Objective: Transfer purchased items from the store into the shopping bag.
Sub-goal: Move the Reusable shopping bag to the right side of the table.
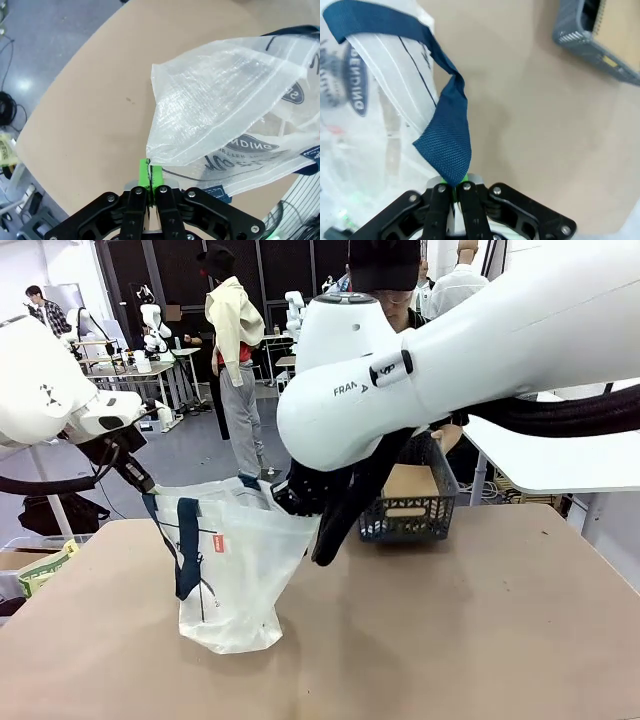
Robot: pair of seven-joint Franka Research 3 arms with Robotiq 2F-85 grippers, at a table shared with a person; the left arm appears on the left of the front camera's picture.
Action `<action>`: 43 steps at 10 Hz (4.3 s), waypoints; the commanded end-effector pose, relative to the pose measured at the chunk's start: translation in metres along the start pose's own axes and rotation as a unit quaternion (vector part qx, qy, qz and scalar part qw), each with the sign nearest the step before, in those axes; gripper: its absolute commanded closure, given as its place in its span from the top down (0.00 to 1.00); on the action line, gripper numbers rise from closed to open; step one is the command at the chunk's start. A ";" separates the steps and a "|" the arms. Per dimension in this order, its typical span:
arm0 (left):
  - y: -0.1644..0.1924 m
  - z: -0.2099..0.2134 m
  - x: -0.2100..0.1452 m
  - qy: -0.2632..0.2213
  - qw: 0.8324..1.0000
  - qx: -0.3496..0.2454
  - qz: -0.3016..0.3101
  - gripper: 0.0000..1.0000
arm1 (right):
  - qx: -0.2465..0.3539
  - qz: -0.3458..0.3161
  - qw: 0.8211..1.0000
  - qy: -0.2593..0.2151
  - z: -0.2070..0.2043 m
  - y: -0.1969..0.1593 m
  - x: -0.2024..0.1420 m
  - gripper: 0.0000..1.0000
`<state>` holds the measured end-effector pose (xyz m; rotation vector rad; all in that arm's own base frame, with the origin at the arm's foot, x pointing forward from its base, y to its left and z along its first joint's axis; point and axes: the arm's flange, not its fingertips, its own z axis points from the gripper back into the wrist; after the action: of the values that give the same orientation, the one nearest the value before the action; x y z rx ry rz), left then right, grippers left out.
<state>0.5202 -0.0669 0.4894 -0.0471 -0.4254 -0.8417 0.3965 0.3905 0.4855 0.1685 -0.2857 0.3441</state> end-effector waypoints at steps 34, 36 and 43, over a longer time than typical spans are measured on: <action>0.000 0.000 0.000 0.000 1.000 0.000 0.000 0.00 | 0.000 0.006 1.000 0.000 -0.004 0.004 -0.007 0.00; 0.000 0.000 0.000 0.000 1.000 0.000 0.000 0.00 | 0.000 0.006 1.000 0.000 -0.004 0.004 -0.007 0.00; 0.000 0.000 0.000 0.000 1.000 0.000 0.000 0.00 | 0.000 0.006 1.000 0.000 -0.004 0.004 -0.007 0.00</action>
<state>0.5227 -0.0677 0.4867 -0.0469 -0.4299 -0.8570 0.3893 0.3929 0.4805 0.1685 -0.2889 0.3633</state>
